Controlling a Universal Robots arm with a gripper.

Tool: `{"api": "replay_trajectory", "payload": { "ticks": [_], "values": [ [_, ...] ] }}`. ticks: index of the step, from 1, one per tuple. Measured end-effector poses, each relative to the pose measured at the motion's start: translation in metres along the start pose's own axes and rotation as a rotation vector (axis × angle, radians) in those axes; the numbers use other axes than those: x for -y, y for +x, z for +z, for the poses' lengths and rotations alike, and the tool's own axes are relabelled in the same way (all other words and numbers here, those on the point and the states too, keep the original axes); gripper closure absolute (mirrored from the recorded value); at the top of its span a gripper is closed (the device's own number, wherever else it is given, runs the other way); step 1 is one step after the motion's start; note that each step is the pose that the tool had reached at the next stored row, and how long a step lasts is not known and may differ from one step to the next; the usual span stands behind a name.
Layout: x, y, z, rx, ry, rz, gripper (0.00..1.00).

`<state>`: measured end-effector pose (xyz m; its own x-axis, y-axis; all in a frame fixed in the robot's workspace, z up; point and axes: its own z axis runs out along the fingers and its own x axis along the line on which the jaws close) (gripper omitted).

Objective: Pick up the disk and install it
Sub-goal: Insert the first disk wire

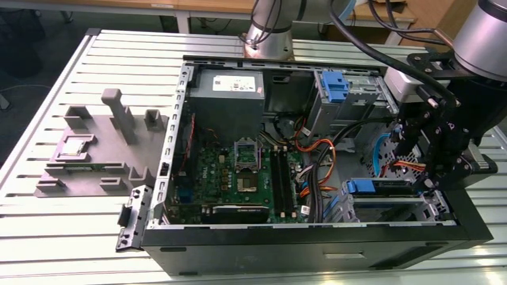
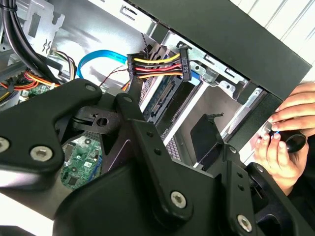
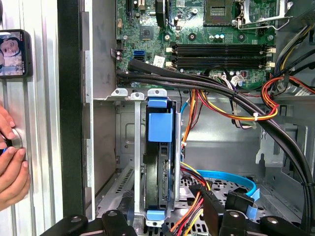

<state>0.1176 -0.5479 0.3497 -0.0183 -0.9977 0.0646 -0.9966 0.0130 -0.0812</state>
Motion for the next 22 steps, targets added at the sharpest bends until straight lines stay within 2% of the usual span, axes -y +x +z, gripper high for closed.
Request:
{"api": "replay_trajectory", "payload": {
  "ticks": [3, 4, 5, 6, 12, 13, 19, 22],
  "values": [
    [0.0, 0.0, 0.0, 0.0001, 0.0, 0.0, 0.35],
    [0.0, 0.0, 0.0, 0.0, 0.0, 0.0, 0.42],
    [0.0, 0.0, 0.0, 0.0001, 0.0, 0.0, 0.42],
    [0.0, 0.0, 0.0, 0.0, 0.0, 0.0, 0.48],
    [0.0, 0.0, -0.0001, 0.0, 0.0, 0.0, 0.5],
    [0.0, 0.0, -0.0001, 0.0, 0.0, 0.0, 0.57],
    [0.0007, 0.0, -0.0001, 0.0005, 0.0004, -0.007, 0.57],
    [0.0011, 0.0002, -0.0038, 0.0007, 0.0006, -0.009, 0.57]
  ]
}}
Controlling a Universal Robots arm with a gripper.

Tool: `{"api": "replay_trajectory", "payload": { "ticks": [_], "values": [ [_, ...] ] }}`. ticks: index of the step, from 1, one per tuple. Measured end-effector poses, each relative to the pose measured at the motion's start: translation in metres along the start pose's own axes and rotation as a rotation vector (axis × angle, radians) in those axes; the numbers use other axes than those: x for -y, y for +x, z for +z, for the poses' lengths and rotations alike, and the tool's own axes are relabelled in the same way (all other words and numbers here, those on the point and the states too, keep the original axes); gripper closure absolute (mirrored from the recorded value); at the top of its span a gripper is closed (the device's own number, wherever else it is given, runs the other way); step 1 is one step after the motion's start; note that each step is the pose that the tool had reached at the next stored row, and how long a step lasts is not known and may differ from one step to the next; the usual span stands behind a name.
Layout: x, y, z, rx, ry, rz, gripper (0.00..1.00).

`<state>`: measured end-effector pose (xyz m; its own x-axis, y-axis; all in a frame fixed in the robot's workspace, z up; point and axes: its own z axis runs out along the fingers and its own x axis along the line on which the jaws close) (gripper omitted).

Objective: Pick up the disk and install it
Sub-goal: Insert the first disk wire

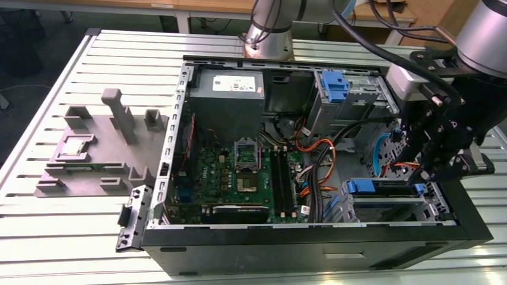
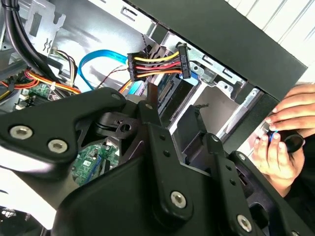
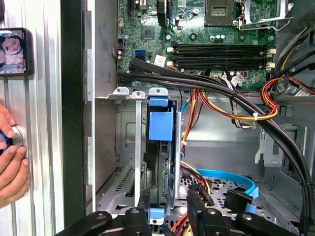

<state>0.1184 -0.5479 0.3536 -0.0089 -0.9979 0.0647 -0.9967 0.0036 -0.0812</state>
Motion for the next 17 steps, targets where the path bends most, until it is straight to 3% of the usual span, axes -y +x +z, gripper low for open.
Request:
{"api": "replay_trajectory", "payload": {
  "ticks": [5, 8, 15, 17],
  "values": [
    [0.0006, 0.0004, -0.0069, 0.0, 0.0001, 0.0, 0.57],
    [0.0006, 0.0004, -0.007, 0.0005, 0.0005, -0.006, 0.57],
    [0.0008, 0.0004, -0.0069, 0.0098, 0.008, -0.123, 0.57],
    [0.002, 0.0002, -0.0067, 0.0108, 0.0087, -0.133, 0.57]
  ]
}}
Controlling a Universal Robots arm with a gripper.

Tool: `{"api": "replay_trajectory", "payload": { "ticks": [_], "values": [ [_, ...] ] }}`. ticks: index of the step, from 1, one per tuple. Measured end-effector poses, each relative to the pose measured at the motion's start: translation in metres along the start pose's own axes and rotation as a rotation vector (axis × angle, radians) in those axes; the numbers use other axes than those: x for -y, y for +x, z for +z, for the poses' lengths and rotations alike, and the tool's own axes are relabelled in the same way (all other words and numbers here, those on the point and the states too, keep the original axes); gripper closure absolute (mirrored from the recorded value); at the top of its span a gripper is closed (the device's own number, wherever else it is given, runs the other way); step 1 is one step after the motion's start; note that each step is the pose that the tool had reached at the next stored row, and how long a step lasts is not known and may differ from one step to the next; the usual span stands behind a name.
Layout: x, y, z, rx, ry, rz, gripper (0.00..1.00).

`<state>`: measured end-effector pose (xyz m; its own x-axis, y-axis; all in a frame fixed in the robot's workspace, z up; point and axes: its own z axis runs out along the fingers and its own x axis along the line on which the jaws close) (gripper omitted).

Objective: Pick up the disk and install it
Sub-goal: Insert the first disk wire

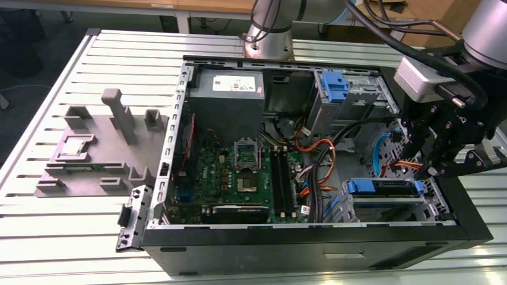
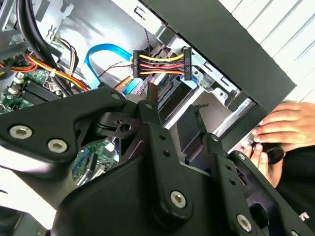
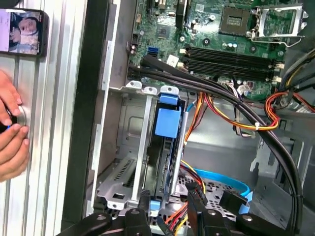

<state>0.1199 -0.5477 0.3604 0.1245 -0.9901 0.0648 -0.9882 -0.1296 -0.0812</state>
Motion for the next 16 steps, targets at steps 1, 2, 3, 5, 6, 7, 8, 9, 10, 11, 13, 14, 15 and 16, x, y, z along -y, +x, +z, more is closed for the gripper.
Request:
{"api": "replay_trajectory", "payload": {
  "ticks": [1, 2, 3, 5, 6, 7, 8, 9, 10, 11, 13, 14, 15, 16],
  "values": [
    [0.0015, -0.0002, 0.0001, 0.0, 0.0001, 0.0, 0.57],
    [0.0031, -0.0006, 0.0002, -0.0002, 0.0, 0.0, 0.57],
    [0.0046, -0.0012, 0.0003, -0.0004, 0.0, 0.0, 0.57],
    [0.0068, -0.0027, 0.0006, -0.0022, -0.0003, -0.001, 0.57],
    [0.0077, -0.0035, 0.0006, -0.0038, -0.0005, -0.001, 0.57],
    [0.0083, -0.0042, 0.0007, -0.0053, -0.0007, -0.001, 0.57],
    [0.0084, -0.0045, 0.0008, -0.0069, -0.0009, -0.001, 0.57],
    [0.0084, -0.0045, 0.0008, -0.0074, -0.001, -0.001, 0.57],
    [0.0084, -0.0045, 0.0008, -0.0074, -0.001, -0.001, 0.57],
    [0.0085, -0.0044, 0.0008, -0.0076, -0.001, -0.001, 0.57],
    [0.0085, -0.0045, 0.0008, -0.0074, -0.0008, -0.003, 0.57],
    [0.0086, -0.0045, 0.0008, -0.0069, -0.0004, -0.01, 0.57],
    [0.0086, -0.0046, 0.0008, -0.0061, 0.0004, -0.02, 0.57],
    [0.0087, -0.0046, 0.0008, -0.005, 0.0014, -0.035, 0.57]
  ]
}}
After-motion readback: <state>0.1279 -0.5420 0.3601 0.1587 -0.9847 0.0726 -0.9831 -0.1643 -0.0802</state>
